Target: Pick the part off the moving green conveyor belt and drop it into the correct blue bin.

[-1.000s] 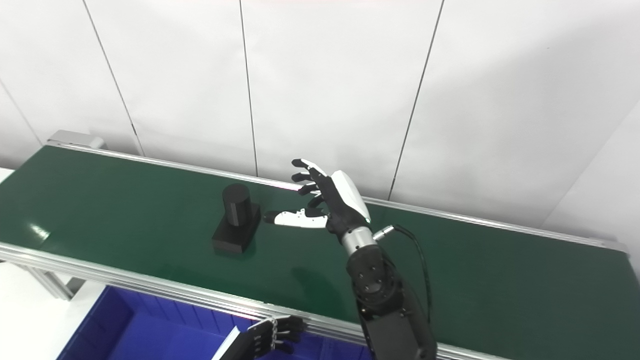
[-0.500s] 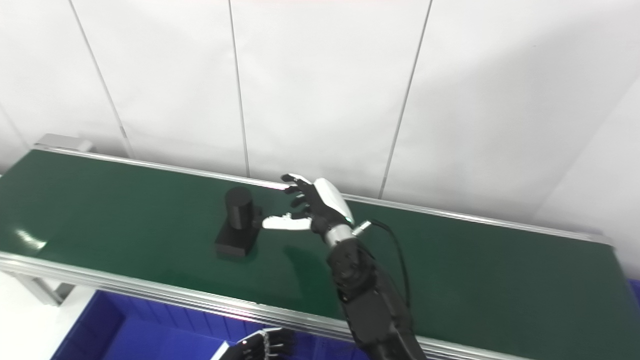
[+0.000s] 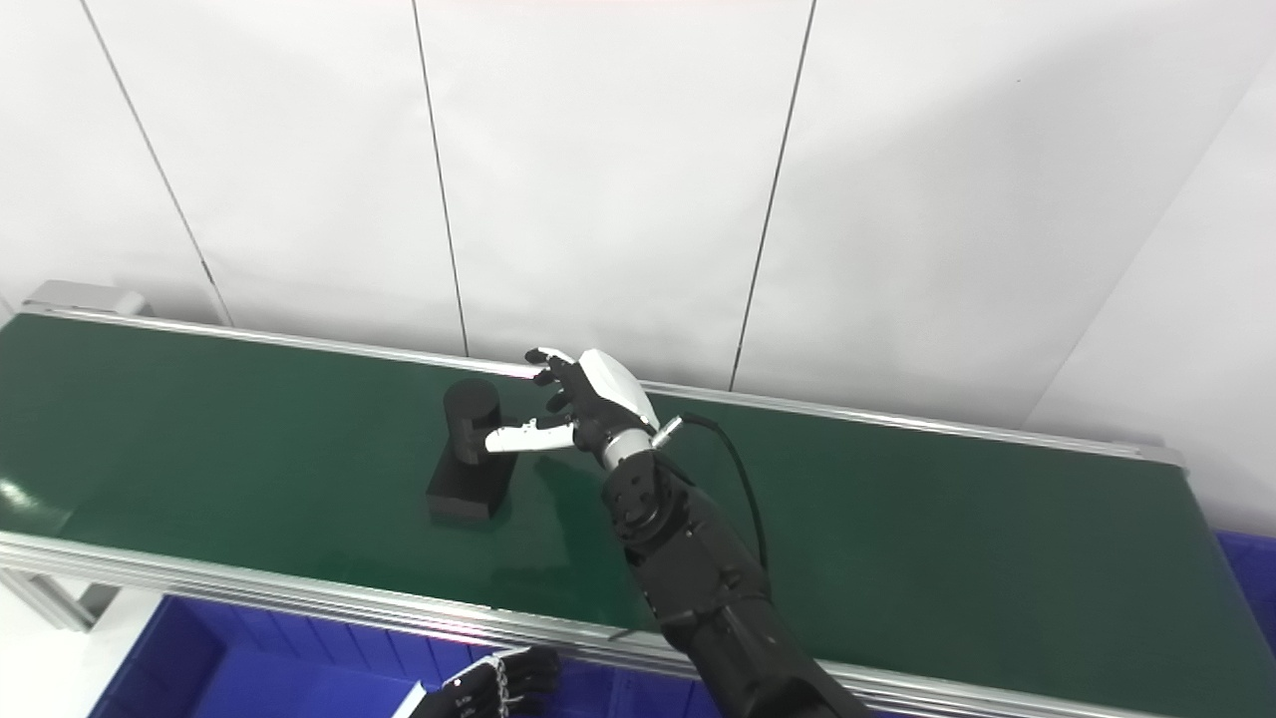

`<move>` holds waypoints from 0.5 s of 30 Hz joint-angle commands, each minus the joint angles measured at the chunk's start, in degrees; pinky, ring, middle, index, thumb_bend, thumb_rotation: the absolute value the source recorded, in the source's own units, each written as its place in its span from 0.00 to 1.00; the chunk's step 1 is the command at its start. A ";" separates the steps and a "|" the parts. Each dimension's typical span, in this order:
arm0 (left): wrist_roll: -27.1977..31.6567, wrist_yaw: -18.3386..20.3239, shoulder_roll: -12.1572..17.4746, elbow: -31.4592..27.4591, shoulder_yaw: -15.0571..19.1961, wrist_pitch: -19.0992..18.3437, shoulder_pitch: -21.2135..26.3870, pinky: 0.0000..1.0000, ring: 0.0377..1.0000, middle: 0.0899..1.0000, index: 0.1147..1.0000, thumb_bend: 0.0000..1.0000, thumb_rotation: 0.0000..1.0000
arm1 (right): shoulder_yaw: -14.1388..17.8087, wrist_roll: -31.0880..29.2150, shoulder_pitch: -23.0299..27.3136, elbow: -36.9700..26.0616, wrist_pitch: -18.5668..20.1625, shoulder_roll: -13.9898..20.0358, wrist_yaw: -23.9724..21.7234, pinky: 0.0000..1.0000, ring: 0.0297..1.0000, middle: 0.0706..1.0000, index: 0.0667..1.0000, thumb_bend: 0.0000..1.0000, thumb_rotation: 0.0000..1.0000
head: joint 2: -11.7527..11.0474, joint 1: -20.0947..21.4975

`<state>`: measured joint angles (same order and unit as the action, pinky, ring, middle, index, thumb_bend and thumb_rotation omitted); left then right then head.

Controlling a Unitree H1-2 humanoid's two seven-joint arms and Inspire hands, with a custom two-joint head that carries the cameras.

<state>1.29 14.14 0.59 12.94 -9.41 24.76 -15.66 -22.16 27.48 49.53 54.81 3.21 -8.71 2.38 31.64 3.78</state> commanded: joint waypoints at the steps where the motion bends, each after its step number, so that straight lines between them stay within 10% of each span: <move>1: -0.39 0.07 -0.34 -1.60 -0.40 2.16 -0.21 0.73 0.77 0.78 0.75 0.94 0.28 | -0.08 -0.19 4.03 0.21 -3.07 -1.26 1.40 0.60 0.74 0.84 0.89 0.88 0.46 | 0.14 -0.06; 15: -2.05 -2.54 0.16 -2.97 -2.40 2.16 -1.05 0.62 0.71 0.76 0.76 0.93 0.29 | -1.77 0.54 8.70 10.29 -6.06 -3.87 3.51 0.67 0.80 0.86 0.90 0.90 0.41 | 0.81 1.84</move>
<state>-0.85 12.00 0.80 11.49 -11.48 24.76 -16.51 -23.63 27.76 54.11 65.45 0.84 -11.03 3.89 32.43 5.63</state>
